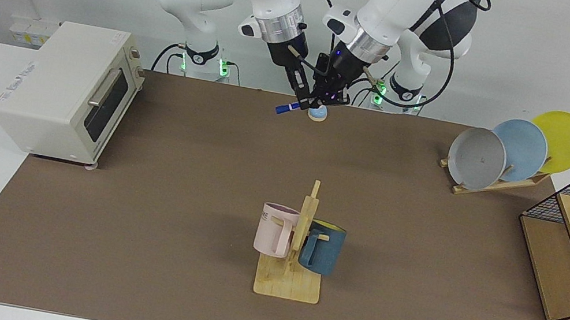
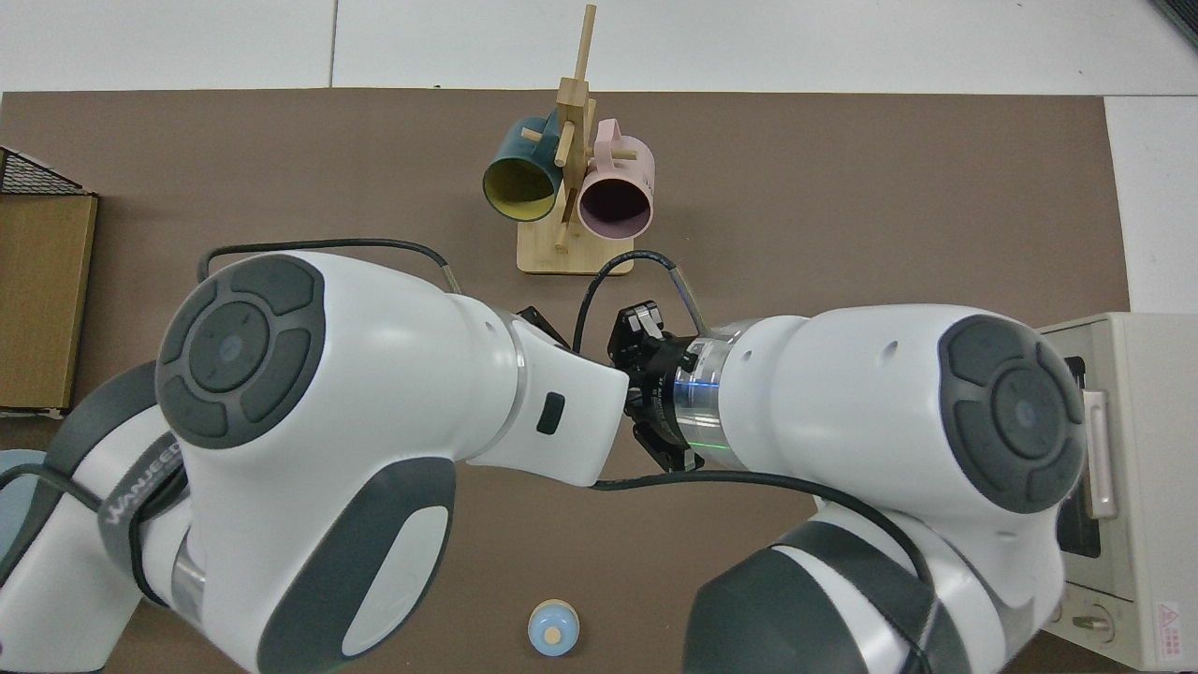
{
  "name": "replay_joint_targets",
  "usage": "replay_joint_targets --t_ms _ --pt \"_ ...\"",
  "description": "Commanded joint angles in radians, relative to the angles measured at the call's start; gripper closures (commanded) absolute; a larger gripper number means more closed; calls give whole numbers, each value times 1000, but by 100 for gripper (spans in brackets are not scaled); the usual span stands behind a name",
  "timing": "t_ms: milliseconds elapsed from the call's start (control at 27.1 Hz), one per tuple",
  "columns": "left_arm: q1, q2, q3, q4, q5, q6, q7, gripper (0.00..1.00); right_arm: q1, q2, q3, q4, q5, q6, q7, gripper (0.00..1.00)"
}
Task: Put markers into pen holder
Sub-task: 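Close the left gripper on the marker beside the right gripper, then open the right gripper and withdraw while the left gripper pulls the marker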
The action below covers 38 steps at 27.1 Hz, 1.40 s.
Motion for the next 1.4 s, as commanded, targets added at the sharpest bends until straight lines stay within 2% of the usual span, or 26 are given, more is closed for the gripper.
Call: replay_joint_targets --t_ms 0,37,74,111,184,295,332,368,774,1032,1363 --pt "-13 -17 10 -14 20 19 0 100 -7 11 3 16 9 7 5 100" --pt "-13 -17 10 -14 21 17 0 100 -7 10 3 16 9 8 5 100" --pt "-11 -17 10 -14 20 18 0 100 -7 11 3 16 10 8 5 94" --pt "-11 -19 10 -14 20 17 0 100 -7 11 3 16 10 8 5 83" --pt "-10 -19 12 -14 20 17 0 100 -7 11 3 16 12 8 5 46" --pt "-8 -20 12 -13 20 11 0 100 -10 11 3 16 16 8 5 21" --pt "-8 -20 12 -13 21 12 0 100 -10 11 3 16 16 8 5 4" --pt "-8 -22 14 -11 20 11 0 100 -10 11 3 16 16 8 6 0" --pt "-5 -26 21 -10 20 11 -3 100 -7 8 3 13 2 -1 -46 0" --pt "2 -25 24 6 20 5 -7 100 -18 2 -6 4 -10 -50 -250 0" --pt "38 -25 26 23 24 2 -10 100 -110 -9 -6 -2 -68 -131 -585 0"
